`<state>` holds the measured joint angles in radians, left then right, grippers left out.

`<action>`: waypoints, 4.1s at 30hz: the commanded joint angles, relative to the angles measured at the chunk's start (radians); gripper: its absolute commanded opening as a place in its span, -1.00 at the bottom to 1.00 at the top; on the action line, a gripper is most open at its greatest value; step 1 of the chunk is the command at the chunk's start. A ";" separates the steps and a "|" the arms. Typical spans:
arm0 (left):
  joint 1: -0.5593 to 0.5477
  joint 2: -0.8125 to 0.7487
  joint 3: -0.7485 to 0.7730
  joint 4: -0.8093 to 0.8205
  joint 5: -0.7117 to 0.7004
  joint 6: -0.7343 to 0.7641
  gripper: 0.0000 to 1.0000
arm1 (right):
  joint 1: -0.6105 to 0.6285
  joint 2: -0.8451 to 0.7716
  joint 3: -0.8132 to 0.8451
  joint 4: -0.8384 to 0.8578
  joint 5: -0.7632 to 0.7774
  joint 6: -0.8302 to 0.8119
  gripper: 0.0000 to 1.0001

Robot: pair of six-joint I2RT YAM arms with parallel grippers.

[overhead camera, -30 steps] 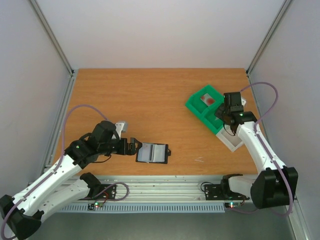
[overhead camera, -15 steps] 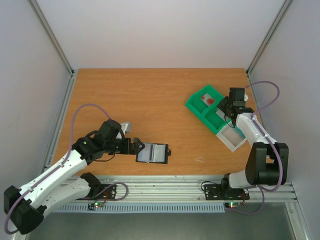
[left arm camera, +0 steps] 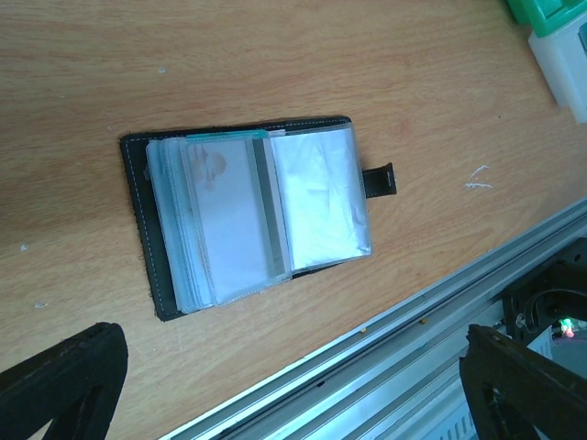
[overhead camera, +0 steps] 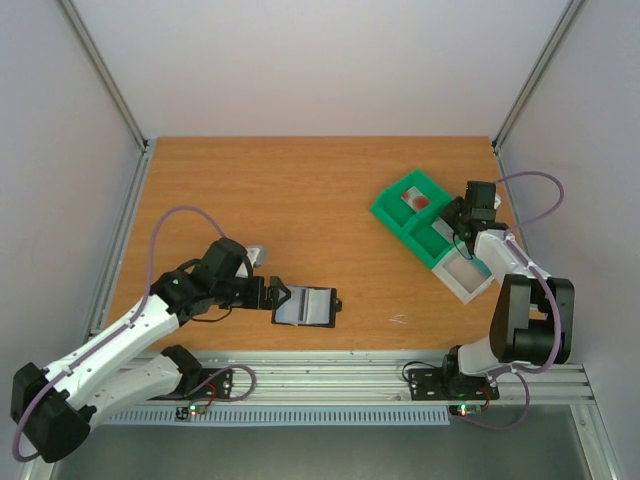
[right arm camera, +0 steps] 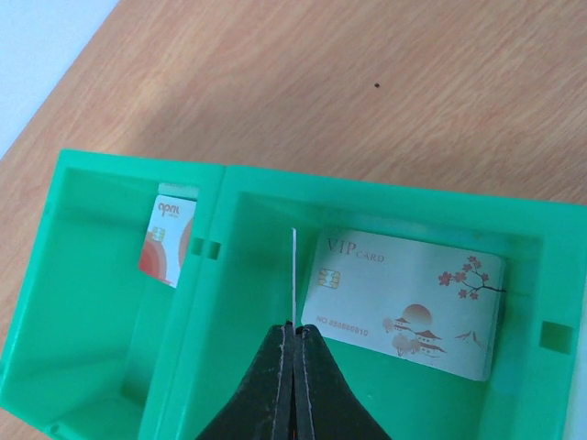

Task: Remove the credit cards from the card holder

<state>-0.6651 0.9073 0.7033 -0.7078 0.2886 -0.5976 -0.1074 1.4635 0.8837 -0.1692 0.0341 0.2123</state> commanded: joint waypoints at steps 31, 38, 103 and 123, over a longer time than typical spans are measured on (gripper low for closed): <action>0.011 0.023 0.109 -0.089 -0.041 0.053 0.99 | -0.018 0.077 0.154 -0.262 0.108 0.081 -0.47; 0.035 0.086 0.096 -0.084 -0.015 0.034 0.98 | 0.001 -0.003 0.201 -0.406 -0.018 0.050 -0.37; 0.024 0.182 -0.341 0.679 0.172 -0.402 -0.03 | 1.018 0.178 -0.027 -0.073 -0.305 0.194 -0.49; 0.024 0.354 -0.367 0.872 0.185 -0.401 -0.03 | 1.019 0.227 -0.121 0.004 -0.293 0.220 -0.83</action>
<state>-0.6365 1.2385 0.3420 0.0875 0.4755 -1.0168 0.9035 1.6585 0.7925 -0.1932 -0.2668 0.4110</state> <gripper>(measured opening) 0.486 0.092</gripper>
